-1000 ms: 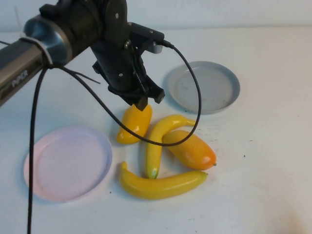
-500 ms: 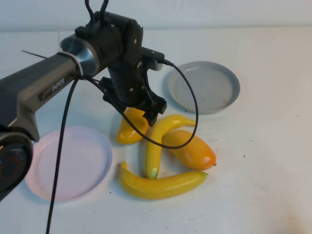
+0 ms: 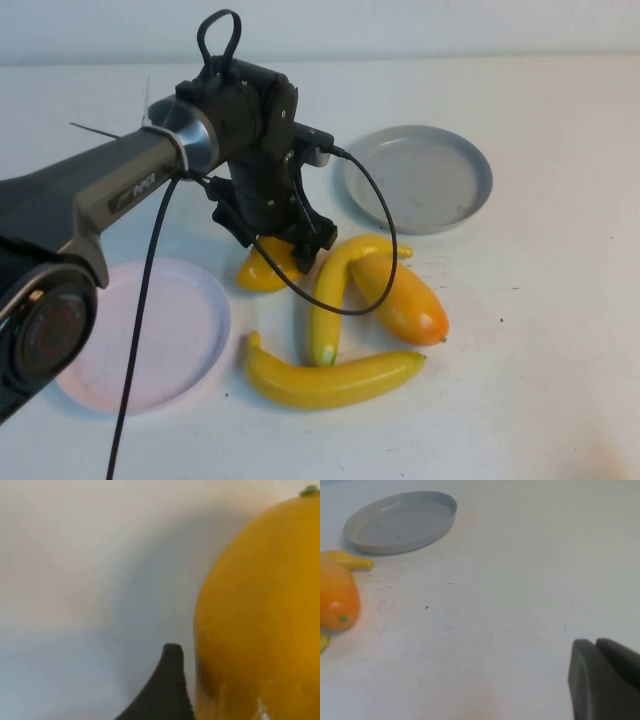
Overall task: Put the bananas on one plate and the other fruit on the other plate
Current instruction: Put one type of fruit in the left plate
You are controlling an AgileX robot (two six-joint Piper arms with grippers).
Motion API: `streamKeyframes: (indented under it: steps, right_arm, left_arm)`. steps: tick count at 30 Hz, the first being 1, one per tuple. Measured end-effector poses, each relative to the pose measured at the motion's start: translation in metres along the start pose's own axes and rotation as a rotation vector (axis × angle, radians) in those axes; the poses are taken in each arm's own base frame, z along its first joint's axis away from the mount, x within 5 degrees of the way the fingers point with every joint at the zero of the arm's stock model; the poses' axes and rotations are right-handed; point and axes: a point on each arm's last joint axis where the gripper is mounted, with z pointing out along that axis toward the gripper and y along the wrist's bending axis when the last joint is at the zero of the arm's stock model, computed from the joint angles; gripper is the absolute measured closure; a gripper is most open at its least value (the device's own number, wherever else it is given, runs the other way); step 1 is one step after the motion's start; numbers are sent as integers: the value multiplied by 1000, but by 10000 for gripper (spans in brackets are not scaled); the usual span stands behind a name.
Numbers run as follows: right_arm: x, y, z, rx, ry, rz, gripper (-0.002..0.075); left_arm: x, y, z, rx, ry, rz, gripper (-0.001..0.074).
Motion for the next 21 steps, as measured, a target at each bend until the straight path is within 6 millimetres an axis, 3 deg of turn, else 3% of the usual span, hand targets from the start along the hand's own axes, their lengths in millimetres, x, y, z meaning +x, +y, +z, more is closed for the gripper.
streamKeyframes:
  steps: [3, 7, 13, 17, 21]
  right_arm:
    - [0, 0, 0, 0, 0, 0, 741]
    - [0, 0, 0, 0, 0, 0, 742]
    - [0, 0, 0, 0, 0, 0, 741]
    - [0, 0, 0, 0, 0, 0, 741]
    - [0, 0, 0, 0, 0, 0, 741]
  left_arm:
    - [0, 2, 4, -1, 7, -4, 112]
    - [0, 2, 6, -1, 8, -4, 207]
    - [-3, 3, -1, -4, 16, -4, 208]
    - [-13, 4, -23, -7, -21, -8, 208]
    - [-13, 5, -58, -5, -92, -22, 208]
